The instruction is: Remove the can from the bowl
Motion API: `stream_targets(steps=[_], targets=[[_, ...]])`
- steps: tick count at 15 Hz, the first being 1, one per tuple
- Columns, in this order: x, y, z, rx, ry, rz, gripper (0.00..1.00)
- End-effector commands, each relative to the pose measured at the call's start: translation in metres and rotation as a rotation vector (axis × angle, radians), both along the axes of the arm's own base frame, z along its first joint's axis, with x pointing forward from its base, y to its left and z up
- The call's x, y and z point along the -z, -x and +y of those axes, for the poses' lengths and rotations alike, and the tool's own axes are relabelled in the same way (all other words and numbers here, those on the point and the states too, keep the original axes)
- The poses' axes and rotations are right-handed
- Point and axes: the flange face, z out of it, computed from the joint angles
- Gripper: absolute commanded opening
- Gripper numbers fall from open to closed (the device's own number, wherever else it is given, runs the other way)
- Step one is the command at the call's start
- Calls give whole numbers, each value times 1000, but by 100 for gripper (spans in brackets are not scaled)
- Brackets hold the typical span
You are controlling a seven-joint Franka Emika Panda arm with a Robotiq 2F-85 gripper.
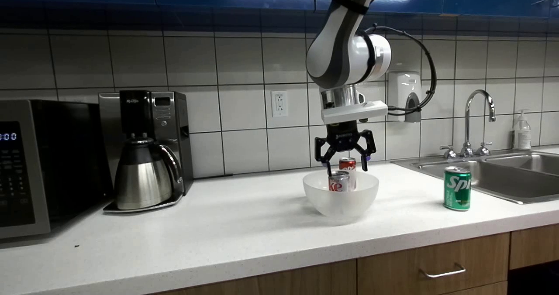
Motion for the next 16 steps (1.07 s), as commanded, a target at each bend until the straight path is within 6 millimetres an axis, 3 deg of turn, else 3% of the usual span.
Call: stream_targets(steps=[1, 16], targets=[[1, -14, 4, 11, 9, -28, 100], [17, -20, 12, 12, -14, -24, 100]])
